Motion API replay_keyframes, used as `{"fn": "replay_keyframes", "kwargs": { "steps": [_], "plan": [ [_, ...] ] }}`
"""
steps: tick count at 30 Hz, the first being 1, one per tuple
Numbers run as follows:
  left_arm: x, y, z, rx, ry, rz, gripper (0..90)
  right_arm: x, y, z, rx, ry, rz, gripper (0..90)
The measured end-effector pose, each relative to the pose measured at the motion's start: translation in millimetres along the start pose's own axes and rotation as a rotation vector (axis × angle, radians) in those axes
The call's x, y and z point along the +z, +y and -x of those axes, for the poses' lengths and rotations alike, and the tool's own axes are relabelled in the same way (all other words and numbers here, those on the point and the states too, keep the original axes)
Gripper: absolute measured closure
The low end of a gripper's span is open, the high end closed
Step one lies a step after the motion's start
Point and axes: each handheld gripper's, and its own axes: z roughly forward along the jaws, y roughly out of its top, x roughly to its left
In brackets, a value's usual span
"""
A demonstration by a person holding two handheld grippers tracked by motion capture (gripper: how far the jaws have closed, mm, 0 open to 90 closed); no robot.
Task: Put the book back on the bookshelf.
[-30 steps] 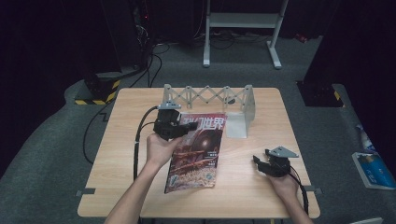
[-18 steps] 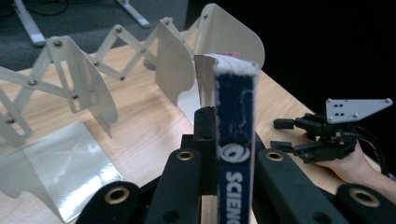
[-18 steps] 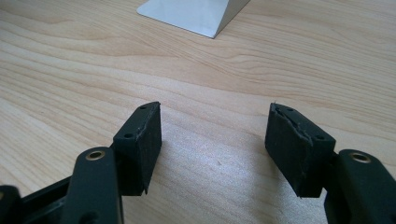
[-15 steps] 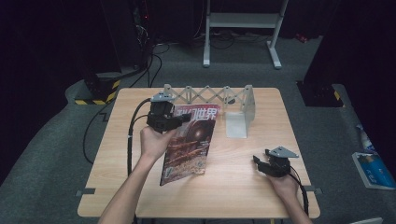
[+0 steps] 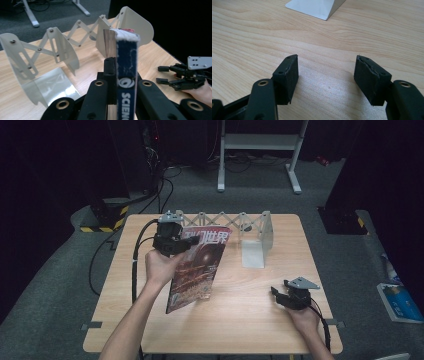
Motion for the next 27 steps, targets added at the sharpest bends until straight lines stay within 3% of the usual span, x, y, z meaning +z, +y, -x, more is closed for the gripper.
{"fn": "replay_keyframes", "kwargs": {
  "steps": [8,27],
  "plan": [
    [-2.5,5.5,-7.5,0.006,0.041,-0.006,83.7,0.0,0.0,0.0,0.0,0.0,0.001,36.5],
    [-10.2,17.3,-31.6,-0.033,0.121,0.036,83.8,-0.2,0.0,-0.4,0.004,0.001,-0.001,36.4]
  ]
}}
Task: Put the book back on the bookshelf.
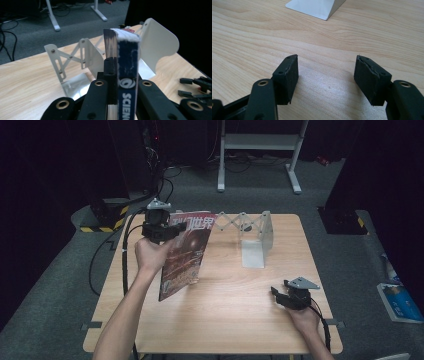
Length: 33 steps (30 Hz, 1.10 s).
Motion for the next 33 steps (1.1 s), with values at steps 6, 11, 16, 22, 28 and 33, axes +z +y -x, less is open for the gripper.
{"fn": "replay_keyframes", "kwargs": {
  "steps": [6,11,16,22,28,33],
  "plan": [
    [1.0,2.7,-8.3,-0.017,0.032,0.021,83.8,0.0,0.0,0.0,-0.002,0.001,0.0,36.2],
    [4.1,4.6,-13.5,-0.031,0.056,0.038,83.8,0.0,0.0,0.2,-0.004,0.001,0.001,36.2],
    [8.7,6.7,-18.9,-0.037,0.075,0.051,83.8,0.1,0.0,0.2,-0.005,0.001,0.002,36.2],
    [18.1,7.1,-24.8,-0.047,0.094,0.056,83.7,0.2,-0.1,0.4,-0.008,0.0,0.002,36.3],
    [25.6,7.6,-30.1,-0.067,0.104,0.069,83.8,0.2,-0.1,0.2,-0.006,0.0,0.003,36.2],
    [30.3,7.9,-33.9,-0.081,0.105,0.074,83.8,0.1,-0.1,0.2,-0.006,-0.001,0.002,36.2]
  ]
}}
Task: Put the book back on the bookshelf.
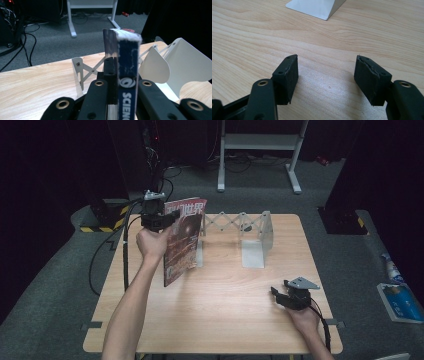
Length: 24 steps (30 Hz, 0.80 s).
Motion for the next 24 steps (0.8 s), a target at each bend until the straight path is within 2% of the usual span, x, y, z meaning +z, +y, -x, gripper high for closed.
{"fn": "replay_keyframes", "kwargs": {
  "steps": [14,24],
  "plan": [
    [14.0,-0.1,-2.9,-0.015,-0.003,0.015,83.8,0.0,-0.1,0.0,-0.001,-0.001,0.001,36.2],
    [23.0,-0.1,-5.2,-0.038,0.001,0.045,83.8,0.0,-0.1,-0.1,0.0,-0.001,0.001,36.3]
  ]
}}
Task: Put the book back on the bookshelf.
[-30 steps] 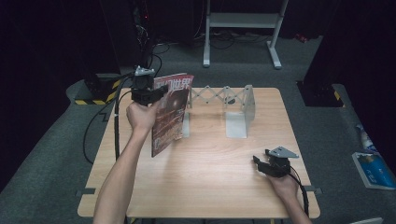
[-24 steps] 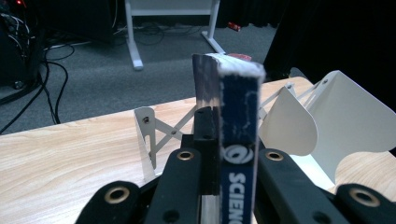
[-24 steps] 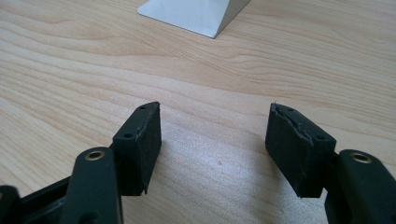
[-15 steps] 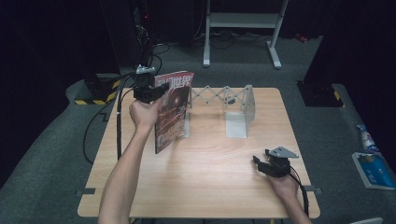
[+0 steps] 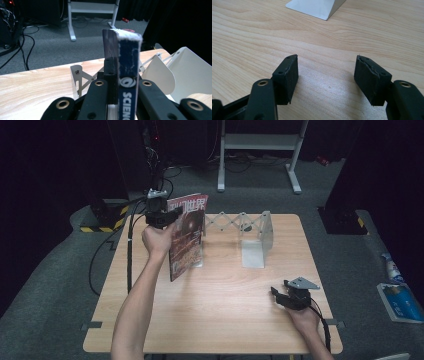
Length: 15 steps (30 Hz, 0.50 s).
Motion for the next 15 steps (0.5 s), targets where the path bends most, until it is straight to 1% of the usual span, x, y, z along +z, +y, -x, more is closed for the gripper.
{"fn": "replay_keyframes", "kwargs": {
  "steps": [15],
  "plan": [
    [7.6,-1.8,2.2,0.011,0.003,0.041,83.8,0.0,0.0,0.0,0.0,0.0,0.0,36.2]
  ]
}}
